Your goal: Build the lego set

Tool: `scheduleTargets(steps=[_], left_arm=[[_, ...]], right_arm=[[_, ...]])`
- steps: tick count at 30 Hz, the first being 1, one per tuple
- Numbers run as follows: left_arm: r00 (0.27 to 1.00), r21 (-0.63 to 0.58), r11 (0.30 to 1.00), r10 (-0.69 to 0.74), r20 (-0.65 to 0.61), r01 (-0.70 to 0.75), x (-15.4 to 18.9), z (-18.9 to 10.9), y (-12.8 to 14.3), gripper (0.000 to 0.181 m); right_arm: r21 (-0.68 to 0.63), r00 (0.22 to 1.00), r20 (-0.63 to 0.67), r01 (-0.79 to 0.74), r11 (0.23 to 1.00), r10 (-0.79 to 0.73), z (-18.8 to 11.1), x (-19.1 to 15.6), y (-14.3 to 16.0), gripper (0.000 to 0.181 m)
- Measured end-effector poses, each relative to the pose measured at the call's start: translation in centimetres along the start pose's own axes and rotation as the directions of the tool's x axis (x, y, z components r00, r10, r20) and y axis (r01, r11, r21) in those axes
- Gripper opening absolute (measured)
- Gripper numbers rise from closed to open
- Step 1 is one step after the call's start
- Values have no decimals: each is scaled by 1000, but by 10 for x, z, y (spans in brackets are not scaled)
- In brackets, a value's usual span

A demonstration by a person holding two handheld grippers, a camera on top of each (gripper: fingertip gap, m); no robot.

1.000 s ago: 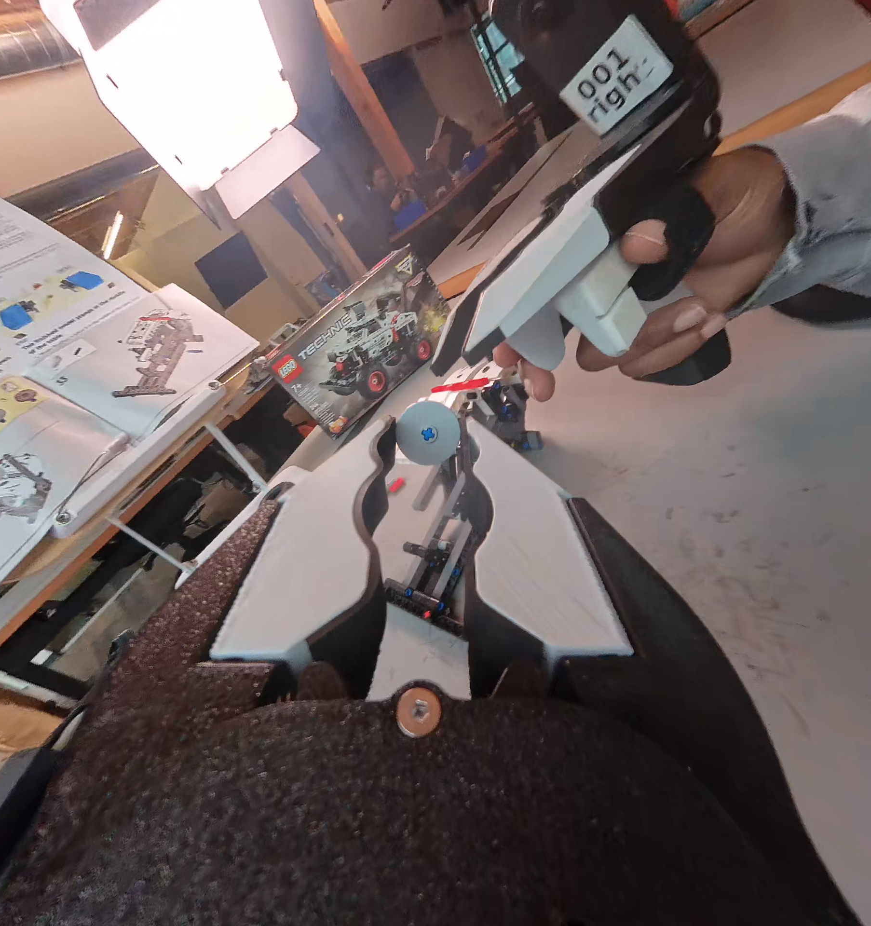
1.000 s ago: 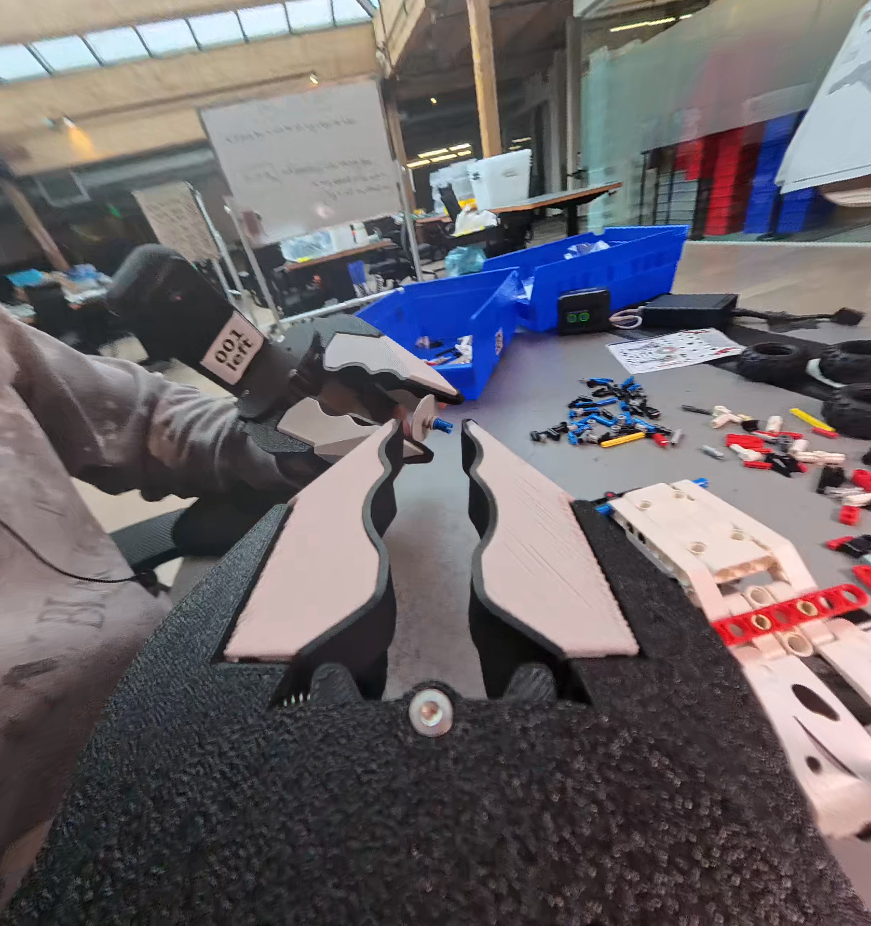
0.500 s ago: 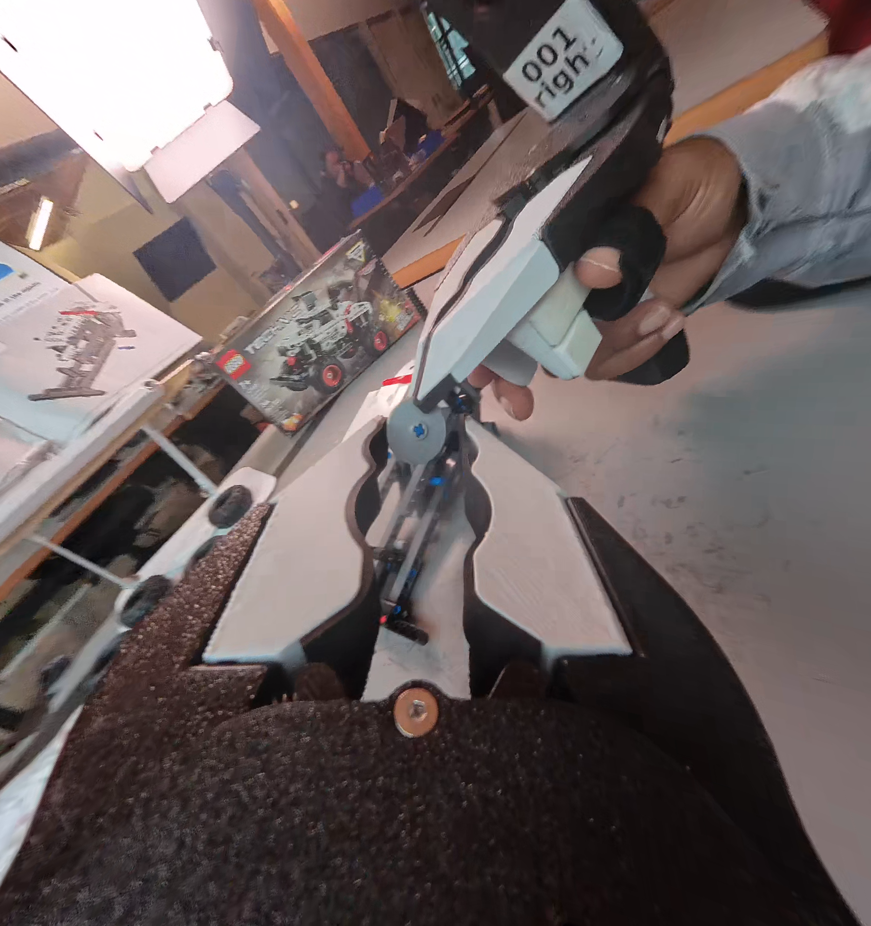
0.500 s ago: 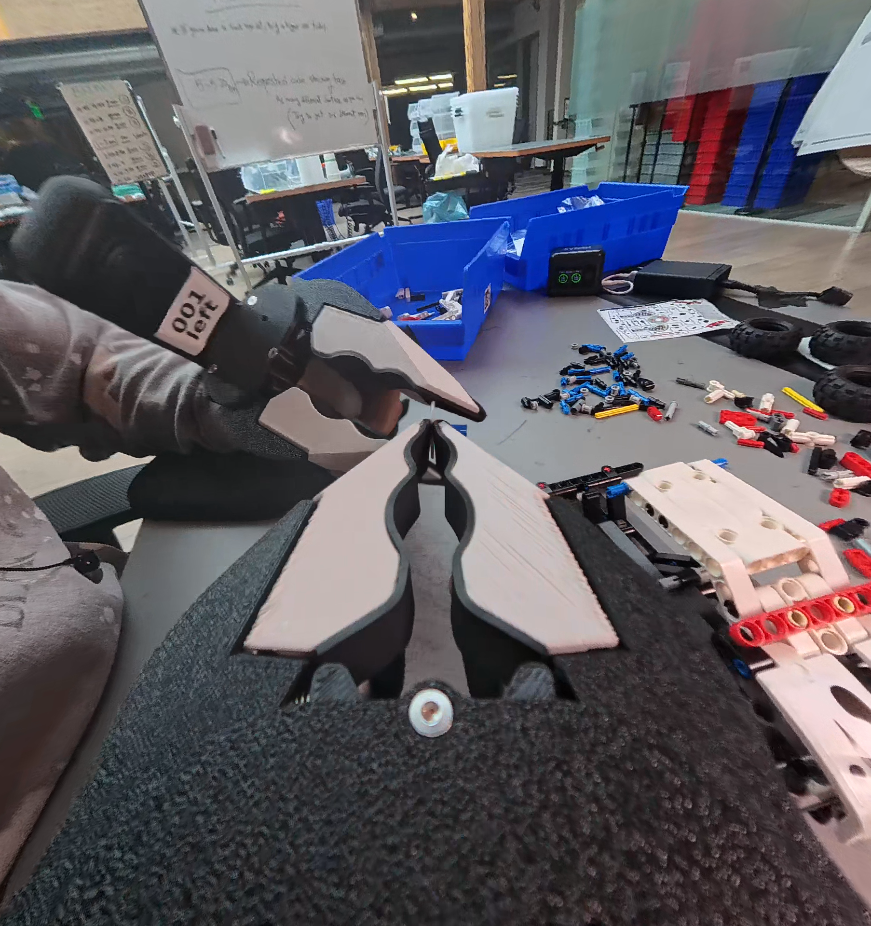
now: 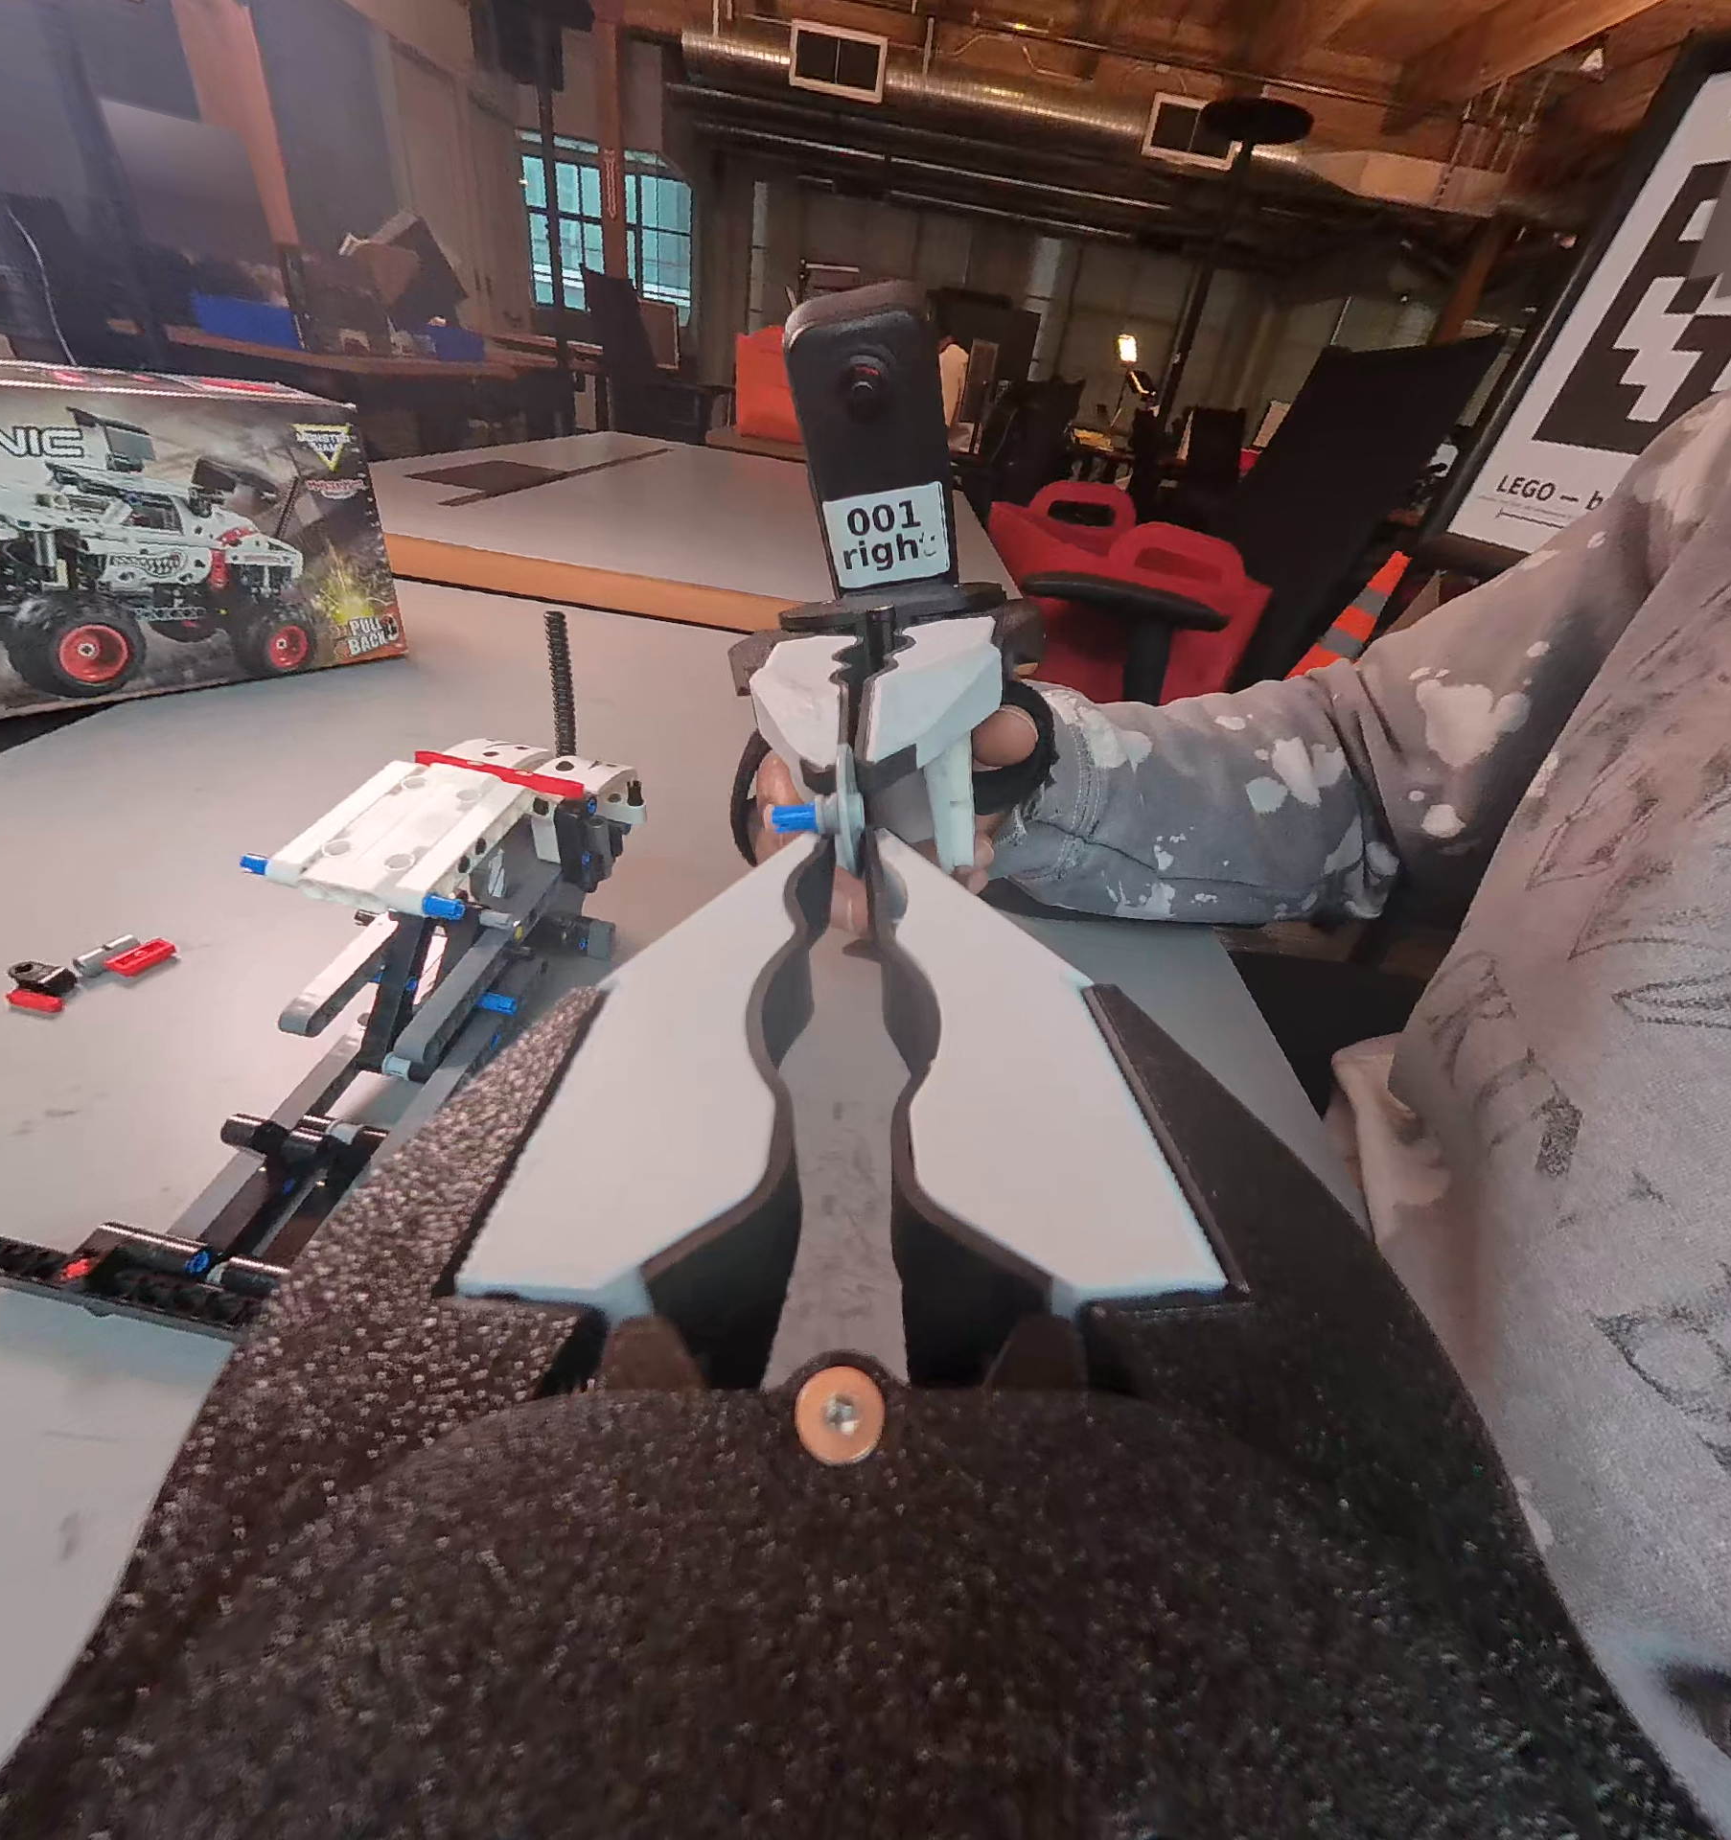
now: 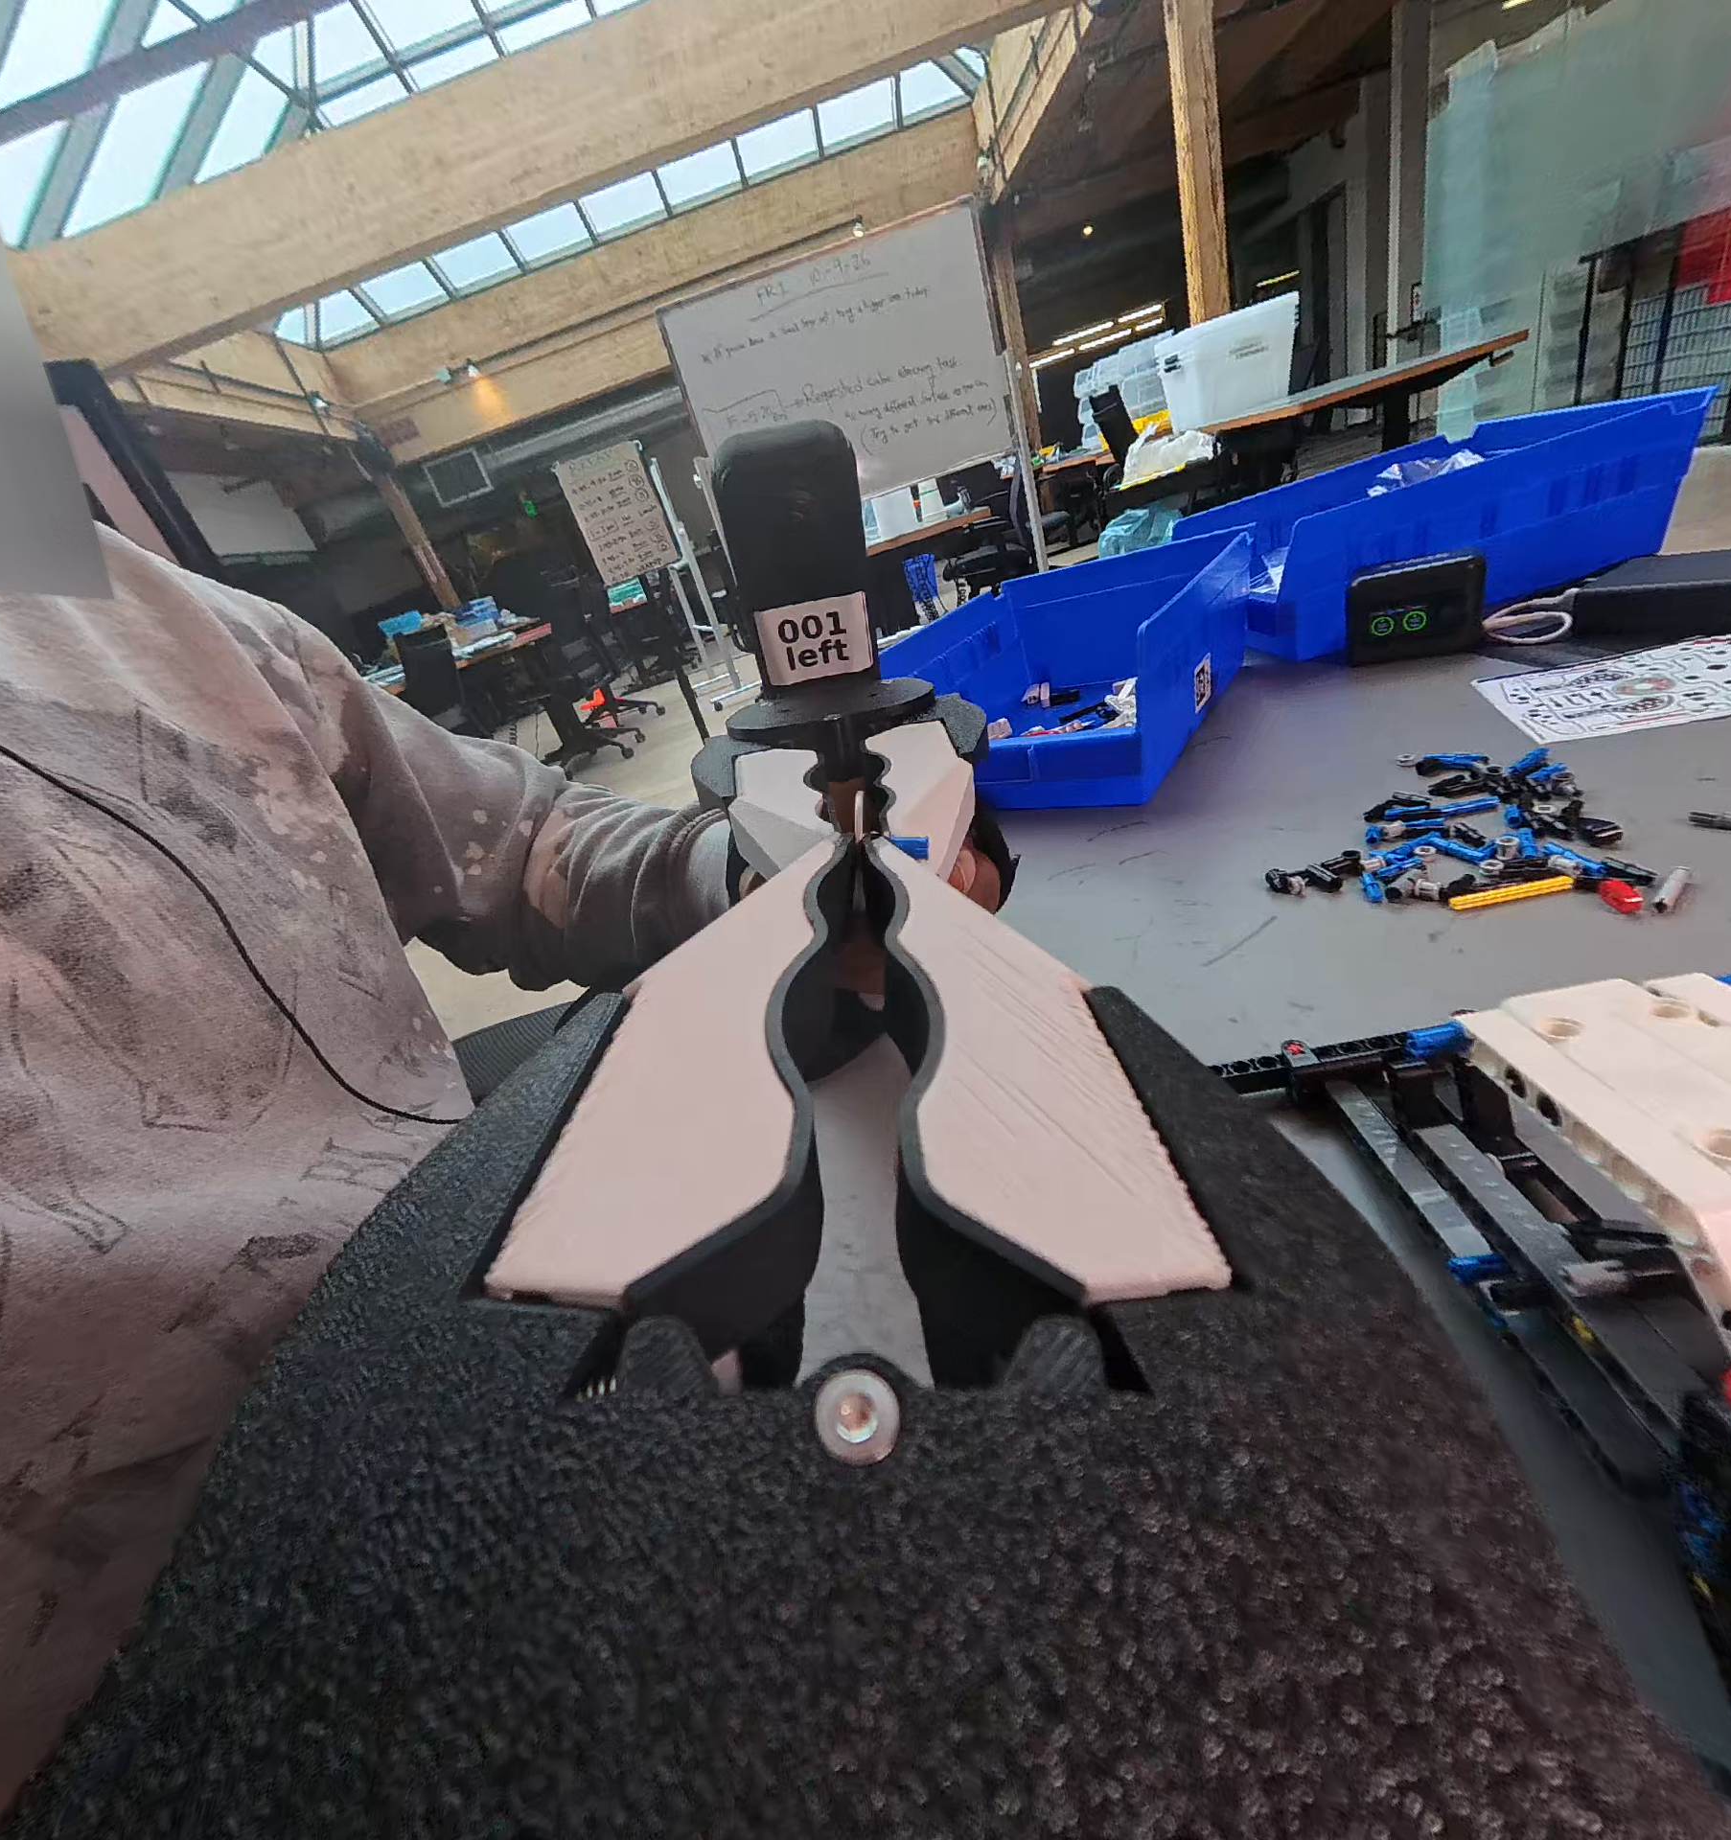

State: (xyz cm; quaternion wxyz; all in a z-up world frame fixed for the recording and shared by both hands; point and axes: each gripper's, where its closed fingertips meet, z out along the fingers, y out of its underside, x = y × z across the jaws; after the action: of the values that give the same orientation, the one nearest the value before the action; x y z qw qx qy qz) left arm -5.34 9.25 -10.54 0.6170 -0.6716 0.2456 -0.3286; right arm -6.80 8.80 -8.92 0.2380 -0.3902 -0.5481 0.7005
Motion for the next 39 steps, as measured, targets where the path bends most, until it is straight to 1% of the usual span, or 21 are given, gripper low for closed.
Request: scheduleTargets(steps=[6,9,12,14,16,18,20,21,22,23,24,25,26,28,29,31,33,34,36,37,39], left_arm=[[997,-13,998,-61,-36,61,0,-1,2,1],[998,-13,998,-57,-31,57,-1,-2,2,1],[999,-12,999,-44,-21,44,-3,-3,2,1],[999,3,999,-42,-11,42,-6,-6,-1,1],[999,15,999,-40,7,40,-10,-10,-3,1],[999,28,999,-38,23,37,-14,-14,-5,1],[999,40,999,-30,40,28,-18,-17,-7,1],[998,44,999,-26,49,23,-19,-19,-8,1],[998,48,999,-23,57,20,-21,-20,-8,1],[998,52,998,-22,63,19,-22,-22,-9,1],[997,57,998,-25,68,21,-24,-23,-10,1],[997,61,998,-32,70,27,-25,-24,-10,1],[997,65,997,-40,71,36,-26,-24,-10,1],[996,71,996,-57,69,52,-28,-24,-10,1],[996,73,996,-62,69,57,-29,-24,-11,1],[995,77,995,-70,70,64,-30,-25,-11,1],[994,82,994,-76,74,70,-30,-26,-12,1],[994,83,994,-82,73,76,-30,-27,-12,1],[993,86,993,-89,78,82,-31,-29,-13,1],[993,88,993,-89,81,82,-32,-30,-13,1],[992,94,991,-98,81,90,-34,-32,-14,1]], right_arm=[[-4,1000,-17,9,1000,-9,0,4,3,0],[-4,1000,-26,3,1000,-3,1,5,3,0],[-11,999,-43,32,999,-33,2,6,3,1],[-2,997,-57,60,998,-60,0,7,-1,9],[23,994,-69,89,996,-87,-5,7,-12,17],[40,982,-110,161,986,-156,-18,10,-32,22],[48,944,-220,260,964,-244,-42,19,-61,30],[20,908,-298,316,949,-296,-59,29,-73,36],[-59,848,-386,371,927,-363,-78,43,-79,44],[-172,776,-459,401,900,-433,-99,60,-79,56],[-280,728,-494,384,880,-475,-117,75,-73,73],[-365,727,-496,322,874,-475,-132,88,-60,90],[-426,744,-491,247,870,-452,-144,100,-45,103],[-508,772,-477,149,848,-421,-157,120,-16,113],[-525,793,-464,113,844,-394,-156,127,-3,114],[-550,831,-424,79,831,-360,-145,135,18,114],[-563,869,-376,62,824,-322,-129,136,34,110],[-573,876,-362,59,817,-318,-123,136,40,104],[-569,877,-361,62,820,-317,-115,134,45,82],[-558,865,-386,57,828,-320,-113,133,44,75],[-553,852,-406,58,831,-330,-110,122,47,73]])
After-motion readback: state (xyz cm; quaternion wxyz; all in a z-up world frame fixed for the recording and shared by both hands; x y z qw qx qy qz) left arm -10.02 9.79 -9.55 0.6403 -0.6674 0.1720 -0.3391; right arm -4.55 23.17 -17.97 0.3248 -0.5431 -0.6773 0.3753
